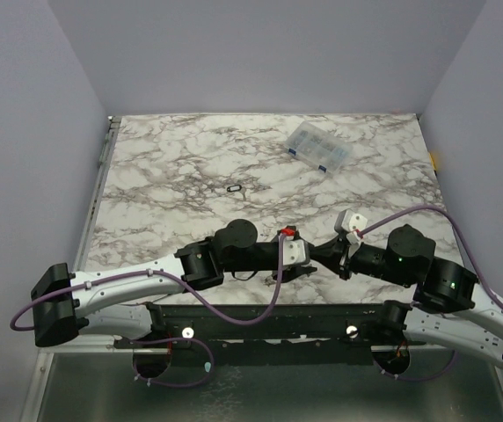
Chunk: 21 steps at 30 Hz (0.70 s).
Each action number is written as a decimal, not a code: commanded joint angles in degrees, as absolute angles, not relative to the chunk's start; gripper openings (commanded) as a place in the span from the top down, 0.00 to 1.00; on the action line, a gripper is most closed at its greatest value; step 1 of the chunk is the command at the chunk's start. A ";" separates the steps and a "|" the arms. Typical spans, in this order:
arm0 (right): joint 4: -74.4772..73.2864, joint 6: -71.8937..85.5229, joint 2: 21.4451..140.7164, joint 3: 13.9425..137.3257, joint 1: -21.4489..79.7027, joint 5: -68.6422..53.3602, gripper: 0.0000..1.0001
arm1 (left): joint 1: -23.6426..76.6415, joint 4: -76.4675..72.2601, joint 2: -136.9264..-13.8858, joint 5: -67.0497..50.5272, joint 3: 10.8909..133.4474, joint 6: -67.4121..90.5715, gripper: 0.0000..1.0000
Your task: Put the keys on the keyring
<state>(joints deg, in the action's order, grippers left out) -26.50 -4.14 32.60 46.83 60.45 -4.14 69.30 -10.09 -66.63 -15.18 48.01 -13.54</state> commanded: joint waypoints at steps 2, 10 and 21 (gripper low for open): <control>-22.51 -3.10 30.35 48.91 60.78 -6.77 0.99 | 69.87 -11.32 -63.84 -12.63 45.80 -13.88 0.54; -20.86 -2.57 32.14 48.60 60.76 -9.74 0.99 | 69.87 -17.25 -61.21 -12.41 42.54 -12.34 0.64; -18.81 -2.00 34.51 48.59 60.73 -10.91 0.99 | 69.87 -19.88 -61.50 -14.03 41.12 -12.10 0.70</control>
